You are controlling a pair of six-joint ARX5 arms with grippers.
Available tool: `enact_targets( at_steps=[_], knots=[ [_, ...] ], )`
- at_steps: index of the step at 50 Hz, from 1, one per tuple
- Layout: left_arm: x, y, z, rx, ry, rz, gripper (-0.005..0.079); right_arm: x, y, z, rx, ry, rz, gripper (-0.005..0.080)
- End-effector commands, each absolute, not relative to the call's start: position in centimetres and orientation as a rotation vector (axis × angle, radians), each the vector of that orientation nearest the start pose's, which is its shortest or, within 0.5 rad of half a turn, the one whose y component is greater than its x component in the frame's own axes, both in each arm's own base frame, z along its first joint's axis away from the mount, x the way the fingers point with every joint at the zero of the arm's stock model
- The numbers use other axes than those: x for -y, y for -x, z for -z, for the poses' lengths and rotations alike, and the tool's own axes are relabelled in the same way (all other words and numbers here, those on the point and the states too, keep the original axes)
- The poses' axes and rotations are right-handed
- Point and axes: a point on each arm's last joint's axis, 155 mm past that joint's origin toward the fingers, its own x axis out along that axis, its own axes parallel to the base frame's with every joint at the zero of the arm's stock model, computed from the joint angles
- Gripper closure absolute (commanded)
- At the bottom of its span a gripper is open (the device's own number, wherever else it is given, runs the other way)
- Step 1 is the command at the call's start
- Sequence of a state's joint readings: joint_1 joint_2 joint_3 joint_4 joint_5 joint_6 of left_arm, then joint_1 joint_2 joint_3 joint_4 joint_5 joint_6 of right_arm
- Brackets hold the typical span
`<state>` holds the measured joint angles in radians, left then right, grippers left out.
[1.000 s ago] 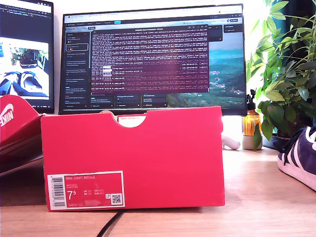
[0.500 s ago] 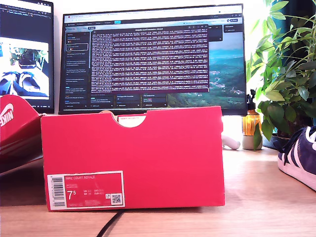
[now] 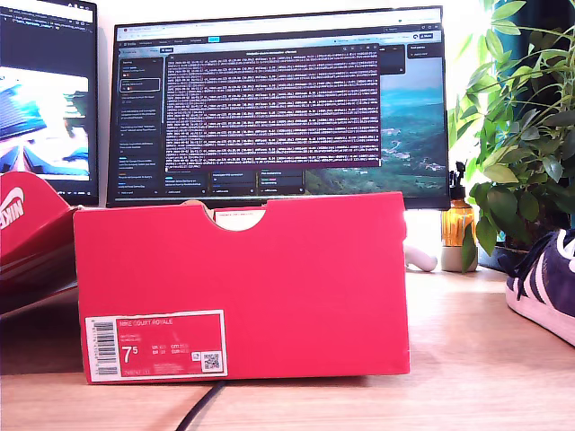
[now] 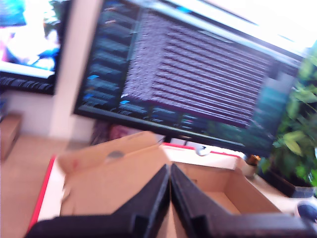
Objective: Pack the blue shoes by picking the first shoe and placing it inside the red shoebox, left side, then picking and rotating the second shoe and placing it in the shoebox
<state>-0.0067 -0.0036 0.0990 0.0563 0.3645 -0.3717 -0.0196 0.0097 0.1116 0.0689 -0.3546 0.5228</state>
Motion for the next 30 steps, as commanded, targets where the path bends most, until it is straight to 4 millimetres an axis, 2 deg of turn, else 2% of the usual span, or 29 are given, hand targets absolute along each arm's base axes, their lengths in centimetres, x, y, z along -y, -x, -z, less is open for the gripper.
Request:
enact_targets(
  at_steps=[1,4,7,15,25,30],
  knots=[
    [7.3,-21.4,-26.7,0.196,0.238,0.438,0.0761,-6.0,-22.2,-26.8,0.142,-0.455,-0.388,0.0673],
    [7.8,-20.6,-28.3,0.217,0.163,0.457,0.0761,-6.2,-21.9,-28.0,0.140,-0.423,-0.397,0.0676],
    [8.2,-20.2,-28.9,0.189,0.107,0.472,0.0761,-6.8,-21.7,-29.1,0.127,-0.407,-0.424,0.0686],
    [10.4,-19.6,-27.7,0.033,-0.137,0.596,0.0761,-8.1,-22.0,-31.1,0.065,-0.374,-0.487,0.0759],
    [11.7,-19.6,-26.6,-0.051,-0.424,0.714,0.0761,-8.3,-24.9,-30.7,-0.047,-0.383,-0.482,0.0765],
    [12.3,-19.6,-24.6,-0.141,-0.512,0.789,0.0762,-8.3,-26.5,-29.4,-0.136,-0.407,-0.463,0.0765]
  ],
)
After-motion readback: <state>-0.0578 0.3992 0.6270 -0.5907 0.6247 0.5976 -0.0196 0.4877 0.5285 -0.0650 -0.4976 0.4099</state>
